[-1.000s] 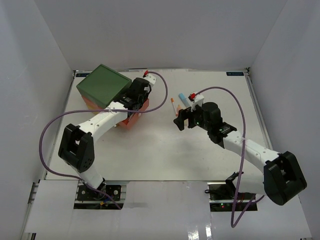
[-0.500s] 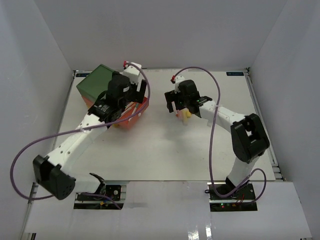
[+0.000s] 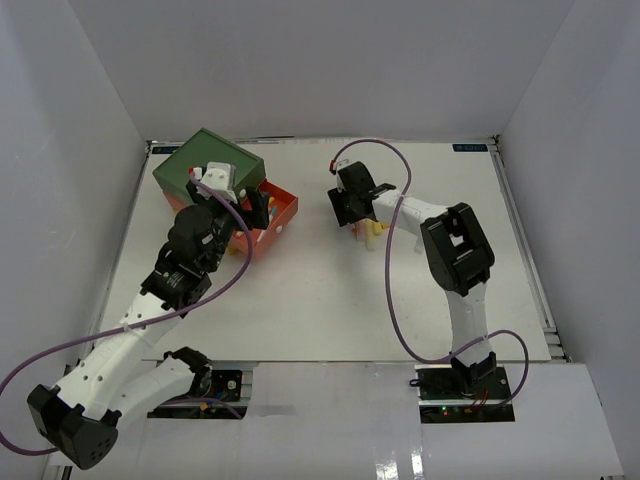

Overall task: Sort the stationery into containers
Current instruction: Pick up the pen from the center of the board.

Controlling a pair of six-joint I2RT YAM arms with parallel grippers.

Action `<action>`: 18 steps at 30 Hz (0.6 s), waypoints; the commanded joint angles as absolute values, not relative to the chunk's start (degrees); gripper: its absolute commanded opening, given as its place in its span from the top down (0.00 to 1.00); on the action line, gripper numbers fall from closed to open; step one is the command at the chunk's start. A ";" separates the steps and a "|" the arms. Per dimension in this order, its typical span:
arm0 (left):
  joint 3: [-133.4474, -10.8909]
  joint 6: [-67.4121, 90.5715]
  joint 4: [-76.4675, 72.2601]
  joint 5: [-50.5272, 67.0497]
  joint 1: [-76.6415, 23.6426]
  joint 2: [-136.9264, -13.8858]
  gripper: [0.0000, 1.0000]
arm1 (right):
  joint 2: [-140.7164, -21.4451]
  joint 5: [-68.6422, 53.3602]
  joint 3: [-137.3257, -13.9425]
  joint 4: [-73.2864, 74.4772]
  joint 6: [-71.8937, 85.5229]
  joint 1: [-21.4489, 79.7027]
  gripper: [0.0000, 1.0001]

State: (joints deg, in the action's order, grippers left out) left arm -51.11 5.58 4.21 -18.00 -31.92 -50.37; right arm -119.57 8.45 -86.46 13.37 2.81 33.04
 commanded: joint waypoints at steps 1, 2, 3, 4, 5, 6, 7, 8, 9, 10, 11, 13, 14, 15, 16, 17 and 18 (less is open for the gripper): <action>-50.80 6.86 1.93 -17.93 -31.29 -49.31 0.02 | -121.37 10.28 -90.26 14.15 3.34 33.13 0.46; -50.89 6.94 2.11 -17.58 -31.20 -49.39 0.02 | -121.72 10.54 -90.44 14.15 3.51 33.22 0.47; -50.98 7.12 2.11 -17.49 -31.11 -49.39 0.02 | -122.42 10.63 -90.79 14.15 3.52 33.14 0.47; -50.98 7.12 2.20 -17.49 -30.85 -49.31 0.02 | -122.69 10.55 -90.97 14.15 3.52 33.22 0.48; -50.98 7.21 2.11 -17.23 -30.68 -49.31 0.02 | -123.04 10.46 -91.05 14.24 3.69 33.14 0.50; -50.89 7.29 2.11 -17.05 -30.59 -49.31 0.02 | -123.39 10.55 -91.32 14.33 3.69 33.13 0.50; -50.89 7.29 2.11 -16.79 -30.32 -49.31 0.02 | -123.83 10.63 -91.41 14.41 3.78 33.13 0.51; -50.89 7.38 2.20 -16.53 -30.24 -49.48 0.02 | -124.01 10.72 -91.32 14.50 3.95 33.13 0.51; -50.89 7.47 2.20 -16.35 -30.15 -49.57 0.02 | -124.19 10.72 -91.23 14.50 4.30 33.13 0.54; -50.89 7.56 2.11 -16.17 -29.97 -49.66 0.02 | -124.28 10.98 -90.97 14.50 4.39 33.13 0.55; -50.89 7.73 2.28 -16.00 -29.88 -49.66 0.02 | -124.36 11.07 -90.79 14.41 4.57 33.13 0.56; -50.98 8.08 2.37 -15.03 -29.62 -49.92 0.02 | -124.37 11.51 -90.27 14.41 5.18 33.13 0.64; -50.98 8.52 2.37 -14.59 -29.53 -50.01 0.02 | -124.10 11.60 -89.48 14.41 5.53 33.22 0.73; -50.98 8.70 2.37 -13.98 -29.44 -50.18 0.02 | -123.32 11.51 -88.95 14.24 5.71 33.14 0.77; -51.06 9.40 2.29 -13.54 -29.36 -50.36 0.02 | -122.70 10.82 -87.64 13.98 6.06 33.22 0.82; -51.24 9.75 2.20 -13.01 -29.36 -50.62 0.02 | -121.04 10.11 -86.76 13.54 6.24 33.22 0.85; -51.50 10.28 2.37 -11.96 -29.36 -51.15 0.02 | -120.07 8.98 -85.88 12.40 6.50 33.22 0.86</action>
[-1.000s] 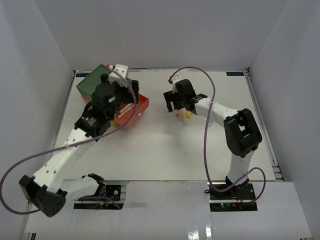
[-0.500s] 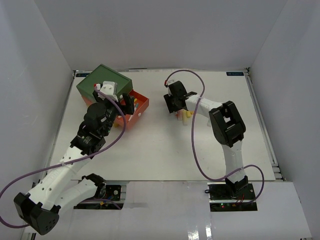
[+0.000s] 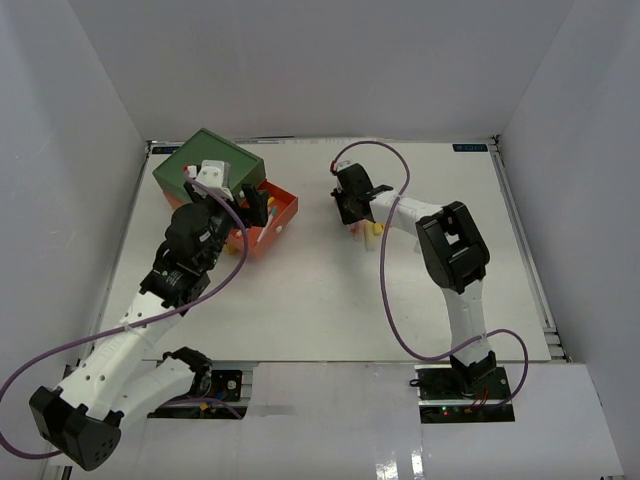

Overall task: Sort the stationery into containers
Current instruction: Pick up the pen from the center of the board.

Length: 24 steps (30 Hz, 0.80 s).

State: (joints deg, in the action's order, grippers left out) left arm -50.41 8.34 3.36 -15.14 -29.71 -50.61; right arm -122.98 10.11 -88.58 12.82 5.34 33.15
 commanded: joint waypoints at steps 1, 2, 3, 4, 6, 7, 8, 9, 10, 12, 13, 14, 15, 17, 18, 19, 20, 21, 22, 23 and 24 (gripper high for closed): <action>-52.81 11.07 3.33 -11.17 -29.36 -52.46 0.02 | -119.01 6.79 -84.91 11.87 7.11 33.22 0.90; -53.69 13.34 4.04 -10.21 -29.36 -53.34 0.02 | -117.61 5.72 -82.64 11.08 7.64 33.22 0.92; -54.48 14.58 4.74 -7.85 -29.36 -54.22 0.02 | -114.64 3.80 -81.14 10.20 8.17 33.22 0.92; -56.15 15.89 5.96 -6.69 -29.36 -55.97 0.02 | -112.96 2.91 -79.47 7.85 9.39 33.40 0.92; -57.30 20.29 6.85 -4.76 -29.36 -57.56 0.02 | -107.07 1.07 -73.93 5.02 10.37 33.49 0.92; -57.65 21.61 7.46 -3.27 -29.36 -58.79 0.02 | -105.14 -1.73 -72.09 2.49 10.72 33.66 0.92; -58.44 23.01 7.64 -2.73 -29.36 -59.41 0.02 | -103.12 -2.71 -70.50 1.50 11.77 33.75 0.92; -58.62 25.99 7.99 -2.20 -29.36 -59.85 0.02 | -99.18 -4.73 -67.27 0.71 12.21 34.10 0.92; -58.71 27.23 7.91 -0.63 -29.36 -60.38 0.02 | -97.31 -5.53 -65.67 -1.39 12.65 34.45 0.92; -59.24 30.74 8.00 1.04 -29.44 -62.39 0.02 | -91.78 -8.16 -61.11 -5.09 14.32 35.24 0.92; -59.33 31.81 7.82 3.14 -29.44 -63.19 0.02 | -90.19 -9.13 -59.61 -6.49 15.02 35.42 0.92; -59.50 32.86 7.74 3.42 -29.62 -64.76 0.02 | -86.87 -10.01 -58.02 -9.64 16.42 35.68 0.91; -59.68 34.26 7.73 3.51 -30.23 -65.56 0.02 | -85.27 -11.24 -55.22 -11.32 17.22 36.21 0.91; -60.12 35.15 7.65 2.55 -32.24 -67.84 0.02 | -81.50 -12.13 -52.83 -15.27 18.19 36.65 0.90; -60.64 35.68 7.65 1.59 -33.21 -68.55 0.02 | -80.43 -12.74 -51.26 -16.25 19.06 37.09 0.90; -60.91 35.77 7.56 0.89 -34.18 -69.25 0.02 | -79.55 -13.18 -50.63 -17.13 19.42 37.26 0.90; -61.34 35.77 7.47 -2.43 -35.23 -70.04 0.02 | -77.97 -13.53 -49.93 -17.92 19.86 37.35 0.90; -62.13 35.68 7.47 -3.77 -37.25 -71.70 0.02 | -77.18 -13.97 -49.31 -19.93 20.65 37.79 0.90; -62.49 36.12 7.47 -4.82 -37.87 -72.41 0.02 | -76.56 -14.15 -47.91 -21.08 21.09 37.97 0.90; -62.75 36.47 7.47 -5.53 -38.84 -73.12 0.02 | -75.42 -14.32 -47.38 -21.96 21.53 38.14 0.90; -63.28 37.17 7.12 -5.97 -39.37 -74.43 0.02 | -74.98 -14.59 -46.59 -23.28 21.97 38.41 0.90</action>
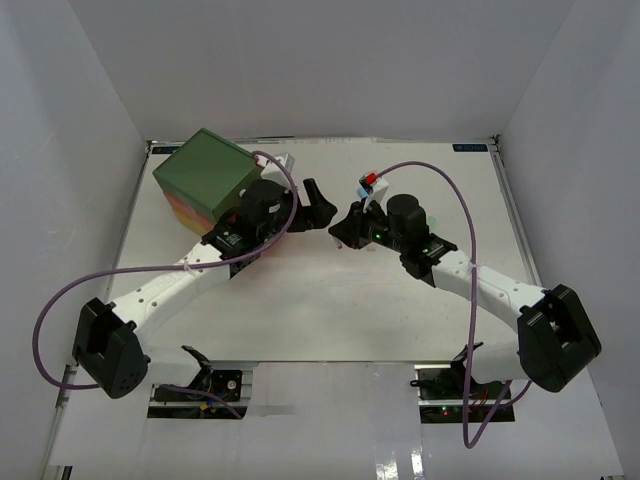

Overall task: Sort the stationery into containers
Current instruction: Pick up the pen from the center of the board, then place the pen in the drawer.

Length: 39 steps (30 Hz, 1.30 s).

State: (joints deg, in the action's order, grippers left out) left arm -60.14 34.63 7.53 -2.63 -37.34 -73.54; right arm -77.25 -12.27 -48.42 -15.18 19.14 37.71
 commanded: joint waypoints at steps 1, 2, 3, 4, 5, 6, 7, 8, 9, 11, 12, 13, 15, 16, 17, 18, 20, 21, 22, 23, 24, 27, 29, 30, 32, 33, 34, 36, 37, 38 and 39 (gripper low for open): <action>-63.46 37.18 6.86 -6.50 -39.72 -74.88 0.02 | -74.62 -14.68 -46.58 -23.81 22.15 38.58 0.90; -63.63 37.61 6.68 -6.76 -40.07 -75.40 0.03 | -74.01 -14.68 -45.97 -24.25 22.32 38.58 0.90; -63.89 37.79 6.51 -7.20 -40.60 -76.02 0.04 | -73.66 -14.85 -45.62 -24.61 22.50 38.85 0.90; -64.16 37.88 6.50 -7.47 -40.87 -77.07 0.05 | -73.48 -14.85 -45.18 -25.65 22.67 38.85 0.89; -64.68 37.79 6.68 -7.82 -41.13 -77.52 0.09 | -72.95 -14.94 -44.48 -26.10 23.11 38.85 0.89; -64.77 37.88 6.77 -8.00 -41.48 -78.30 0.12 | -72.78 -15.03 -44.21 -26.97 23.46 38.85 0.89; -64.78 38.05 6.68 -8.00 -41.57 -78.48 0.14 | -72.69 -15.12 -43.86 -27.50 23.73 38.93 0.89; -64.86 38.23 6.77 -8.09 -41.75 -78.66 0.20 | -72.51 -15.29 -43.25 -27.94 23.99 38.94 0.89; -64.78 38.23 6.77 -8.17 -41.84 -78.84 0.23 | -72.42 -15.21 -42.98 -28.21 24.26 38.94 0.89; -64.86 38.32 6.68 -8.17 -41.92 -79.36 0.29 | -72.25 -15.29 -42.63 -29.09 24.52 38.94 0.89; -64.95 38.41 6.68 -8.00 -41.92 -79.54 0.35 | -72.16 -15.29 -42.28 -29.44 24.61 38.94 0.89; -65.04 38.41 6.68 -7.74 -42.01 -79.63 0.38 | -72.16 -15.38 -42.01 -29.79 24.87 38.94 0.89; -65.30 38.32 6.59 -7.65 -42.19 -79.98 0.52 | -72.07 -15.47 -41.84 -30.50 25.05 38.94 0.88; -65.39 38.32 6.50 -7.65 -42.27 -79.98 0.56 | -72.16 -15.47 -41.84 -30.59 25.05 38.94 0.88; -65.48 38.15 6.50 -7.73 -42.28 -80.07 0.61 | -72.25 -15.47 -41.75 -30.59 25.14 38.94 0.87; -65.57 38.06 6.42 -7.73 -42.28 -80.16 0.66 | -72.25 -15.56 -41.75 -30.76 25.22 38.94 0.87; -65.83 37.36 6.50 -7.39 -42.27 -80.24 0.75 | -72.33 -15.64 -41.66 -30.94 25.40 38.94 0.85; -65.83 37.01 6.42 -7.30 -42.28 -80.33 0.77 | -72.33 -15.64 -41.49 -30.94 25.49 38.94 0.79; -65.83 35.44 6.33 -7.21 -42.28 -80.25 0.80 | -72.25 -15.82 -41.48 -31.02 25.49 38.94 0.73; -65.92 34.29 6.24 -7.29 -42.28 -80.24 0.82 | -72.25 -15.91 -41.48 -31.03 25.49 38.94 0.68; -66.09 33.06 6.76 -8.25 -42.28 -79.81 0.83 | -72.16 -15.91 -41.48 -30.33 25.23 39.02 0.56; -67.06 26.12 9.04 -12.28 -42.27 -78.67 0.86 | -71.28 -14.86 -41.49 -28.40 23.73 38.94 0.33; -69.25 18.25 11.33 -15.45 -42.10 -78.22 0.86 | -70.23 -13.28 -41.40 -25.85 22.15 38.94 0.22; -70.30 15.67 14.21 -19.21 -41.93 -78.31 0.87 | -69.79 -12.75 -41.31 -24.01 21.45 38.94 0.14; -73.29 7.24 17.05 -22.14 -40.96 -79.19 0.86 | -68.65 -10.99 -41.13 -22.07 19.26 38.85 0.06; -74.17 4.51 19.66 -25.02 -40.52 -79.62 0.86 | -68.29 -10.55 -41.05 -21.19 18.55 38.85 0.06; -75.40 2.05 20.73 -26.18 -39.65 -80.76 0.86 | -67.51 -9.94 -40.87 -19.62 17.41 38.85 0.05; -76.28 -4.99 23.45 -28.28 -38.41 -82.17 0.84 | -66.54 -8.62 -40.17 -18.73 16.53 38.85 0.04; -76.72 -6.49 24.34 -28.74 -36.93 -83.92 0.84 | -66.19 -8.27 -39.82 -18.20 16.09 38.85 0.04; -77.42 -7.98 25.48 -29.09 -36.31 -84.89 0.83 | -66.01 -7.65 -39.47 -17.93 15.47 38.85 0.04; -77.52 -10.43 25.58 -29.61 -35.52 -85.69 0.83 | -65.74 -7.39 -38.77 -17.76 15.21 38.85 0.04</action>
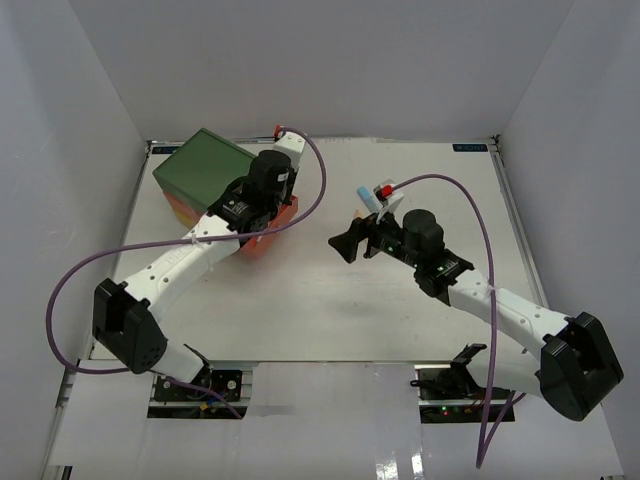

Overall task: Sort the stationery into containers
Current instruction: Place the pen in the drawer.

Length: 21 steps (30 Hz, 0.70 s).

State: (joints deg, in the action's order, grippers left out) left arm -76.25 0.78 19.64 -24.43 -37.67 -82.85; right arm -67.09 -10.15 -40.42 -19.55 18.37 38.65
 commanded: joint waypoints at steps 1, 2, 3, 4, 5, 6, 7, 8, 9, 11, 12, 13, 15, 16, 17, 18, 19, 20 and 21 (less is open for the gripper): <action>-77.69 -11.33 25.58 -30.32 -34.03 -86.56 0.83 | -65.39 -7.12 -38.41 -17.49 15.03 38.85 0.04; -77.96 -12.12 25.75 -30.15 -33.40 -88.14 0.83 | -65.30 -6.77 -38.15 -17.14 14.77 38.76 0.04; -78.05 -12.65 25.66 -29.97 -32.70 -88.85 0.81 | -65.13 -6.68 -37.54 -16.96 14.77 38.76 0.04; -78.22 -12.57 25.75 -29.62 -31.65 -89.47 0.79 | -64.95 -6.59 -37.27 -16.70 14.68 38.76 0.04; -78.31 -12.48 25.75 -29.36 -31.21 -90.17 0.77 | -64.78 -6.50 -37.00 -16.35 14.68 38.76 0.04; -78.40 -12.13 25.66 -29.18 -30.85 -91.22 0.72 | -64.51 -6.50 -36.57 -16.09 14.42 38.76 0.04; -78.57 -12.04 25.66 -29.27 -30.15 -91.84 0.69 | -64.34 -6.33 -36.39 -15.91 14.33 38.76 0.04; -78.75 -12.04 25.58 -29.53 -29.89 -92.45 0.65 | -64.07 -5.89 -36.13 -15.47 14.15 38.76 0.04; -79.19 -11.87 25.66 -29.97 -29.71 -93.24 0.56 | -63.55 -5.63 -35.95 -15.29 13.72 38.67 0.03; -79.89 -11.43 25.75 -29.97 -29.53 -93.51 0.46 | -62.93 -4.66 -35.33 -14.77 13.10 38.67 0.02; -80.59 -11.08 25.84 -29.54 -29.53 -93.25 0.39 | -62.23 -4.14 -35.16 -14.42 12.92 38.58 0.02; -80.94 -10.12 25.93 -28.84 -29.53 -92.82 0.30 | -61.79 -3.61 -34.63 -14.15 12.40 38.58 0.02; -82.17 -8.80 26.89 -26.46 -29.53 -91.24 0.24 | -60.74 -2.03 -34.37 -13.71 11.78 38.50 0.04; -82.70 -7.92 27.68 -25.59 -29.79 -90.71 0.22 | -60.30 -1.59 -34.10 -13.54 11.52 38.58 0.04; -83.23 -5.56 29.16 -22.79 -29.97 -89.92 0.20 | -59.94 -0.71 -33.75 -13.45 11.25 38.41 0.05; -83.58 -3.36 29.53 -20.85 -30.67 -87.91 0.20 | -59.16 -0.27 -33.31 -13.45 10.90 38.32 0.05; -83.58 -2.21 29.62 -19.00 -31.20 -86.76 0.19 | -58.80 -0.26 -33.14 -13.45 10.55 38.32 0.05; -83.50 -0.81 29.53 -17.24 -31.64 -85.62 0.20 | -58.54 -0.26 -32.96 -13.45 10.29 38.32 0.05; -83.50 0.69 29.53 -13.31 -32.25 -84.65 0.19 | -57.93 0.35 -32.78 -13.36 10.02 38.32 0.05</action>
State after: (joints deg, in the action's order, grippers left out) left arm -80.82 -5.15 28.62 -21.98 -30.46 -91.77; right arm -59.79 -2.22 -33.30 -12.82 12.16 38.59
